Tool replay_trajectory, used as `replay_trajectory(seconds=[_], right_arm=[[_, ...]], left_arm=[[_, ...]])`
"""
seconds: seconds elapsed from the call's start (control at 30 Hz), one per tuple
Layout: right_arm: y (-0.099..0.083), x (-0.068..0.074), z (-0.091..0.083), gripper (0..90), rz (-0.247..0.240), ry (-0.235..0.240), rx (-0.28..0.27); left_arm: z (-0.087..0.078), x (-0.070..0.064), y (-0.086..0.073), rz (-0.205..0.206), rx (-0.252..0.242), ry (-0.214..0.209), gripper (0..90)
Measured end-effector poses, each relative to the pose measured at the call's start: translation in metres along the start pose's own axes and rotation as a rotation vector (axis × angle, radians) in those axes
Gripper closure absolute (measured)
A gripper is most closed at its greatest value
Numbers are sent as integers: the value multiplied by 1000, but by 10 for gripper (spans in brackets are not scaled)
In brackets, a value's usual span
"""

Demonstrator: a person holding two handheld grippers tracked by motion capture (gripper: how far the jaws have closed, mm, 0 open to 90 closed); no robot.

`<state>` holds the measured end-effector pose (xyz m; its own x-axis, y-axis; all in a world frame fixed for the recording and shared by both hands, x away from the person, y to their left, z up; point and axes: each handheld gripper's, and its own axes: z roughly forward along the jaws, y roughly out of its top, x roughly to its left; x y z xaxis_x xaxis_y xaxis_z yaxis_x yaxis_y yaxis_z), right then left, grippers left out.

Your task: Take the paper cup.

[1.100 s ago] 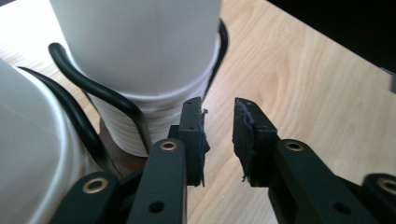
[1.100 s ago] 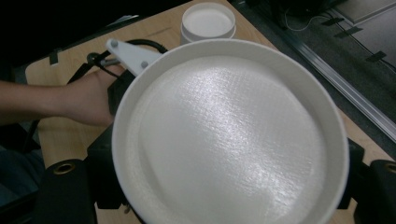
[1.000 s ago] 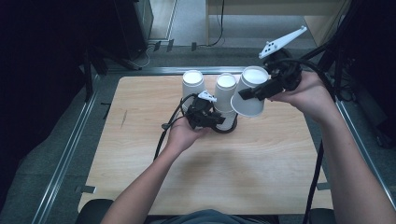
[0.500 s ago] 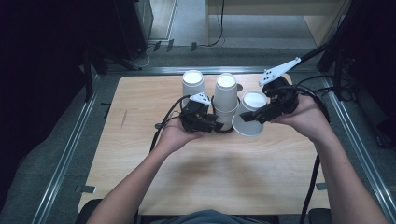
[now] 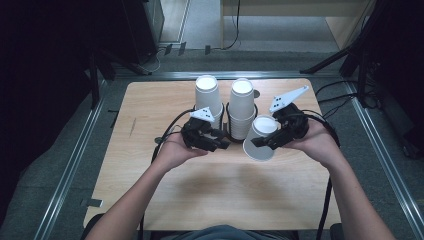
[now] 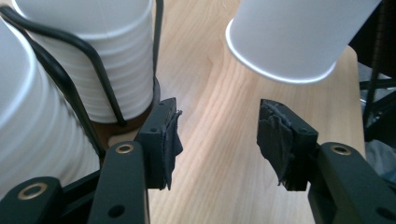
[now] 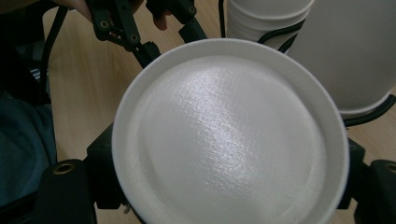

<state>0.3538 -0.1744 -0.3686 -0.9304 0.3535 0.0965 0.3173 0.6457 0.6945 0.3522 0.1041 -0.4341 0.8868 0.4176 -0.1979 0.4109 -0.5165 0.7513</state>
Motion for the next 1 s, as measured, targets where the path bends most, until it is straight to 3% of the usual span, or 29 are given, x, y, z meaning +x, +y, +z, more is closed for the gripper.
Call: replay_trajectory(seconds=[0.37,0.47,0.53,0.7,0.87,1.0], right_arm=[[-20,3,29,228,-13,53,-1],[-24,5,38,228,-23,73,1],[-26,7,44,228,-31,82,3],[-26,9,59,228,-36,109,3],[-26,12,71,227,-43,128,5],[-26,15,77,227,-57,130,19]], left_arm=[[-9,-3,-27,12,-14,-17,402],[-11,-3,-32,30,6,-8,381],[-13,-2,-35,20,6,-10,363],[-12,1,-41,-28,10,-68,311],[-8,1,-44,-38,32,-87,226],[-6,2,-47,-46,53,-148,217]])
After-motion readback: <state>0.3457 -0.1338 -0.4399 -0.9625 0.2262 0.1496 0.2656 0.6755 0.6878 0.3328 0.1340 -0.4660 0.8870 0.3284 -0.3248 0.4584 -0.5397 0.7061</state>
